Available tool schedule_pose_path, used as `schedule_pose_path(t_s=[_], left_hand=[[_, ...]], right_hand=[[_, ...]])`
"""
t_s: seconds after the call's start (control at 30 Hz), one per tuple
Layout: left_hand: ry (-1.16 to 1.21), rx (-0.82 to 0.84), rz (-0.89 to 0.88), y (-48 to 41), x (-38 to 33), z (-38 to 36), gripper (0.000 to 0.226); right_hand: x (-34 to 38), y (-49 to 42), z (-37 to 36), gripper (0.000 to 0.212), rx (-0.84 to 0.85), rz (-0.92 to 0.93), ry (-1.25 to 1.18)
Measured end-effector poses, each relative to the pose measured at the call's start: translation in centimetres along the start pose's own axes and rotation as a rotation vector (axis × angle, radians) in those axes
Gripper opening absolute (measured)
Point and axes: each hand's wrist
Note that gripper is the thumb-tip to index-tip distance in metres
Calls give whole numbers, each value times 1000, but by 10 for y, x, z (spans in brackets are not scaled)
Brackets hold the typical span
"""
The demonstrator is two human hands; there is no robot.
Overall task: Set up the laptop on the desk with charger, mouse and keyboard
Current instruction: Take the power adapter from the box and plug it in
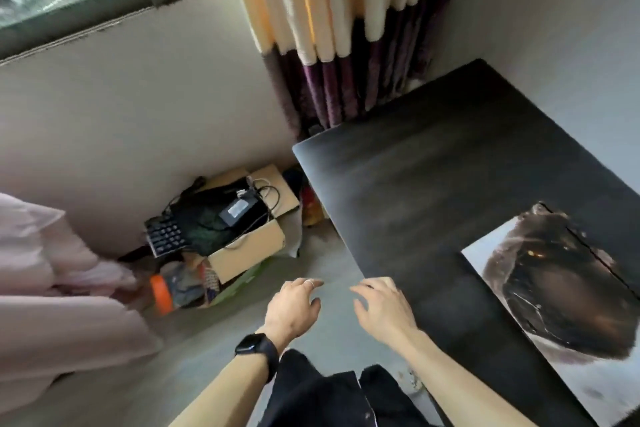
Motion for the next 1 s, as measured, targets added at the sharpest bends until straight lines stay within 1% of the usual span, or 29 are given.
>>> schedule_pose_path(t_s=[0.13, 0.2, 0.3, 0.43, 0.57, 0.83, 1.0], left_hand=[[106, -21, 115, -1, 109, 30, 50], [142, -65, 139, -6, 145, 47, 48], [209, -118, 198, -10, 199, 66, 46], [288, -94, 297, -3, 261, 73, 48], [325, -63, 340, -22, 298, 84, 46], [360, 13, 385, -82, 318, 97, 45], [310, 138, 388, -128, 327, 108, 50]], right_hand=[[90, -55, -26, 37, 54, 58, -50], [122, -76, -37, 36, 74, 66, -85], [168, -109, -56, 37, 150, 84, -91], [212, -130, -85, 39, 250, 57, -137], [229, -160, -97, 39, 309, 20, -173], [218, -229, -98, 37, 342, -88, -264], [206, -294, -93, 39, 394, -169, -276]])
Point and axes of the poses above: each hand's wrist, its own y-axis away from the middle knuckle, its own z-axis out of the back of the hand, x = y × z, and after that the axes turned 7 degrees about z, right-handed
